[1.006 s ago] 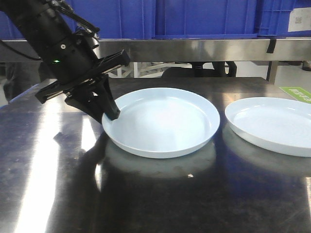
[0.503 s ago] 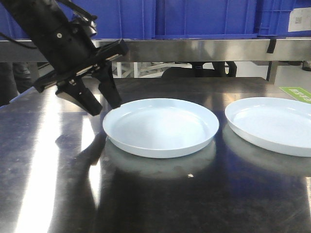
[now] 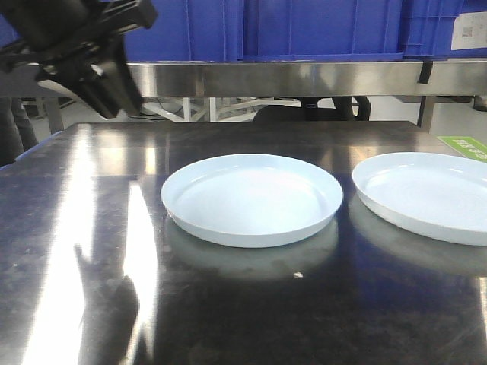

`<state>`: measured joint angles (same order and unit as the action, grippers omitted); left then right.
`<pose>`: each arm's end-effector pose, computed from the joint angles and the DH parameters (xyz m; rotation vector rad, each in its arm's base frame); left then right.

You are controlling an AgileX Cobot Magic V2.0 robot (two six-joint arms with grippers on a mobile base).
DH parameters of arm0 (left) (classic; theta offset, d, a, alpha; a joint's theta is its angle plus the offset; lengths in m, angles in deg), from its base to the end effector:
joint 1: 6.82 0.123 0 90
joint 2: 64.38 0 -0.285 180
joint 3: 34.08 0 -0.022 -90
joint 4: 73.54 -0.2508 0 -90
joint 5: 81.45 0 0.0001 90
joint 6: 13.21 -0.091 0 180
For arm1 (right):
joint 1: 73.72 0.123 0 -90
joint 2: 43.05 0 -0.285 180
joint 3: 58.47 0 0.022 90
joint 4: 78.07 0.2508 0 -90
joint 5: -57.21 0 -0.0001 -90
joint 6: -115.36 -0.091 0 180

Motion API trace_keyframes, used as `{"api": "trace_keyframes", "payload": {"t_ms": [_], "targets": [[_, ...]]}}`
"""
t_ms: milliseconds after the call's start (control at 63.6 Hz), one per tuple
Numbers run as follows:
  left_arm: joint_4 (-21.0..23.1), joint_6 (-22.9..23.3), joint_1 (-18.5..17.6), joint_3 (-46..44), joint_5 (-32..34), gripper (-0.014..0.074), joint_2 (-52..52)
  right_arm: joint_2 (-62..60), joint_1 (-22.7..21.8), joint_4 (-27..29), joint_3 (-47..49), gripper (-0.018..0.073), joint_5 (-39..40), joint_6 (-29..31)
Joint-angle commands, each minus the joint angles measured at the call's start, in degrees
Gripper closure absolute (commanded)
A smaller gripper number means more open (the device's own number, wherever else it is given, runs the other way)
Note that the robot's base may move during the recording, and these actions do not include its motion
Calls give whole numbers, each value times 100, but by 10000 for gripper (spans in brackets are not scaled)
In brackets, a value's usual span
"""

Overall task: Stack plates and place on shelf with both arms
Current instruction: 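Open the left gripper and raise it away from the plate, then move the right gripper down to the rim of the other white plate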

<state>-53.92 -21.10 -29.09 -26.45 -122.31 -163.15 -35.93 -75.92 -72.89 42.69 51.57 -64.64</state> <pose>0.3074 -0.1475 0.2817 0.4256 2.5408 -0.4798 0.0568 -0.0014 0.1953 0.0956 1.5957 0.0472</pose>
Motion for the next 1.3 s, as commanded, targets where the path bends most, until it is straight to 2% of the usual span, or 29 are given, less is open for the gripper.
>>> {"api": "trace_keyframes", "payload": {"t_ms": [0,157,220,330,487,676,786,1084,1289], "targets": [[-159,49,-45,223,537,502,607,-101,-19,-54,-6,510,509,0],[-401,24,-45,980,1203,516,1247,-101,-19,-54,-6,510,509,0],[-430,24,12,1325,1572,516,1512,-101,-19,-54,-6,510,509,0],[-727,24,179,1853,2126,516,2008,-101,-19,-54,-6,510,509,0],[-1222,24,605,2559,2712,516,2676,-101,-19,-54,-6,510,509,0],[-1255,24,1278,3430,3193,516,3618,-101,-19,-54,-6,510,509,0],[-1255,24,1490,3869,3468,516,4224,-101,-19,-54,-6,510,509,0],[-1255,24,1523,5099,4393,516,5974,-101,-19,-54,-6,510,509,0],[-1255,24,1523,5471,4370,516,6914,-101,-19,-54,-6,510,509,0]]}}
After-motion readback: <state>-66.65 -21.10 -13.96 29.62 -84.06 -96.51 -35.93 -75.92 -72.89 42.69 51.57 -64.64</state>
